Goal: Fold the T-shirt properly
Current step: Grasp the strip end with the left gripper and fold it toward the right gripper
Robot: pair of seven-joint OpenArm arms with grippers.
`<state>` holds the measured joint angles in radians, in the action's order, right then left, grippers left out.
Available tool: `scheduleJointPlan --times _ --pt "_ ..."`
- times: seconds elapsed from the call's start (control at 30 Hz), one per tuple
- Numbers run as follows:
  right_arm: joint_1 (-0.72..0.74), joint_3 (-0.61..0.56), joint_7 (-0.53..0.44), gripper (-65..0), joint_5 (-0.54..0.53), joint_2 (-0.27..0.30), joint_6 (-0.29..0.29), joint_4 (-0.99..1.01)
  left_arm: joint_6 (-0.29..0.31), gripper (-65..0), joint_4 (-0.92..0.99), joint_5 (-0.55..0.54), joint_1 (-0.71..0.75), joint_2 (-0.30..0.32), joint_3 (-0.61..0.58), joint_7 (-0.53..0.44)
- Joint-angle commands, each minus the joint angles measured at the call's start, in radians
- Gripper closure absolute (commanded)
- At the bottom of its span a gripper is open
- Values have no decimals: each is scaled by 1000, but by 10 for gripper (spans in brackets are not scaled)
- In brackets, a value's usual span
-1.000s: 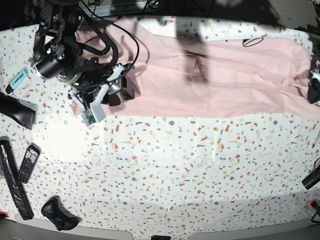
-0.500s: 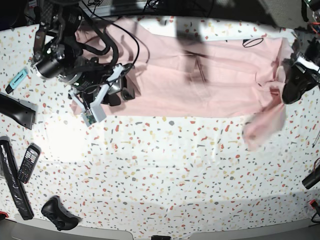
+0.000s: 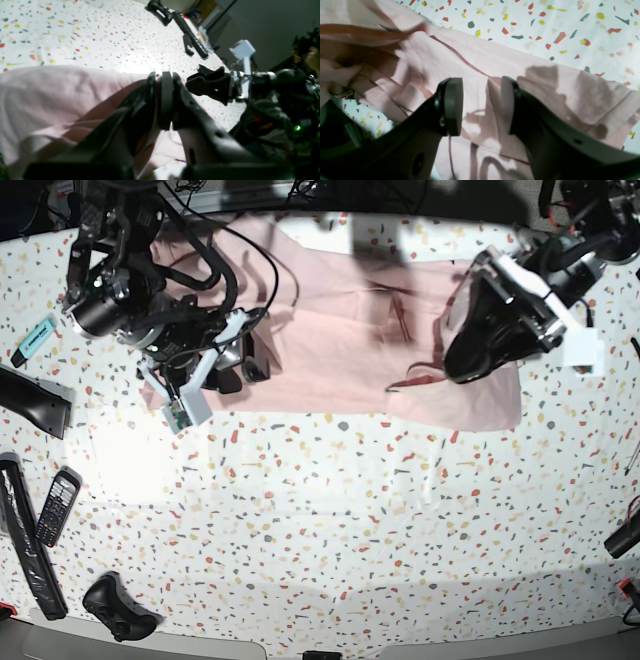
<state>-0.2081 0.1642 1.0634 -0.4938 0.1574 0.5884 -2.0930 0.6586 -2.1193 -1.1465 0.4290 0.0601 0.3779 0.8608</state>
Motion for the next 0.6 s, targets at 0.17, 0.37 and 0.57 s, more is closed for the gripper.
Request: scheduleJointPlan --times 0.17,0.37,0.57 --pt "9 3 -20 -246 -12 6 7 -21 -35 0 -49 91 -3 -29 -159 -90" --pt "9 3 -20 -246 -12 6 7 -21 -68 0 -49 291 -16 -32 -320 -161" --pt "9 3 -19 -246 -12 6 7 -21 -68 -300 -49 470 -75 -32 -456 -212"
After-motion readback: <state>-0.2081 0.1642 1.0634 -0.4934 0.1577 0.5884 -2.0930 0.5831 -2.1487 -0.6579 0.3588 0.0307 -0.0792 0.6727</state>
